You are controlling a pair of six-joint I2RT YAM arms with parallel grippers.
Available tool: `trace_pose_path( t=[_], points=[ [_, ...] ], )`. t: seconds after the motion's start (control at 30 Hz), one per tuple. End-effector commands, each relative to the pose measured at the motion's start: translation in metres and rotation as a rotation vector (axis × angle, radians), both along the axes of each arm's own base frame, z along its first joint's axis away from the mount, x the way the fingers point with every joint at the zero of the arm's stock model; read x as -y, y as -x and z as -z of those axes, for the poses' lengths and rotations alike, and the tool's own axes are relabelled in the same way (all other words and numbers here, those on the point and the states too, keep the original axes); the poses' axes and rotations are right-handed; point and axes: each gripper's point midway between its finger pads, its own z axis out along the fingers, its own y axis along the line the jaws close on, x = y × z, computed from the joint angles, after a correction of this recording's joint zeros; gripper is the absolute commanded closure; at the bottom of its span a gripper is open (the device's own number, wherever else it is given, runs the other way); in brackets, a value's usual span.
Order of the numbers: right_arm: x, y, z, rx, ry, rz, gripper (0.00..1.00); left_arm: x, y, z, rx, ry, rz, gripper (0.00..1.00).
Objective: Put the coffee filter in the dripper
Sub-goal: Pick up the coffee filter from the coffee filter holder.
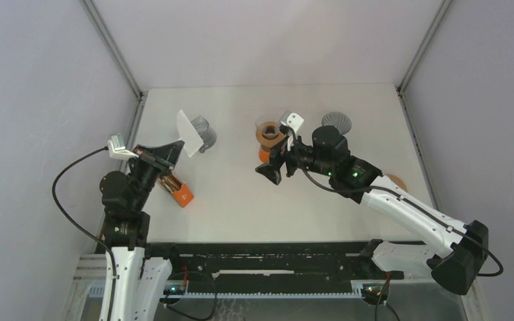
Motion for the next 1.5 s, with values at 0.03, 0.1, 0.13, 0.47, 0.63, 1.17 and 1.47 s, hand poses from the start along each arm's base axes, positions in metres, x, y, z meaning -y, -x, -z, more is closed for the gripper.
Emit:
trace_pose_path(
  t=[0.03,0.1,0.13,0.47,0.63,1.17,1.47],
  points=[
    [-0.019,0.009,-0.025,0.225,-0.075,-0.138,0.12,0.027,-0.001,-0.027,0.095,0.096,0.131,1.00],
    [-0.022,0.010,-0.028,0.256,-0.089,-0.158,0.12,0.033,-0.003,-0.029,0.094,0.123,0.154,1.00],
    [-0.023,0.009,-0.032,0.270,-0.098,-0.161,0.12,0.036,-0.004,-0.032,0.101,0.139,0.161,1.00],
    [-0.031,0.010,-0.033,0.606,-0.054,-0.193,0.13,0.058,-0.016,-0.034,0.059,0.270,0.213,1.00],
    [-0.037,0.009,-0.028,0.806,0.006,-0.164,0.13,0.068,-0.016,-0.038,0.045,0.305,0.232,1.00],
    [-0.052,-0.022,-0.037,1.043,0.049,0.014,0.18,0.101,-0.009,-0.035,-0.021,0.375,0.310,1.00],
    [-0.053,-0.042,-0.025,1.068,0.103,0.075,0.21,0.115,-0.007,-0.030,-0.055,0.392,0.338,1.00]
  ],
)
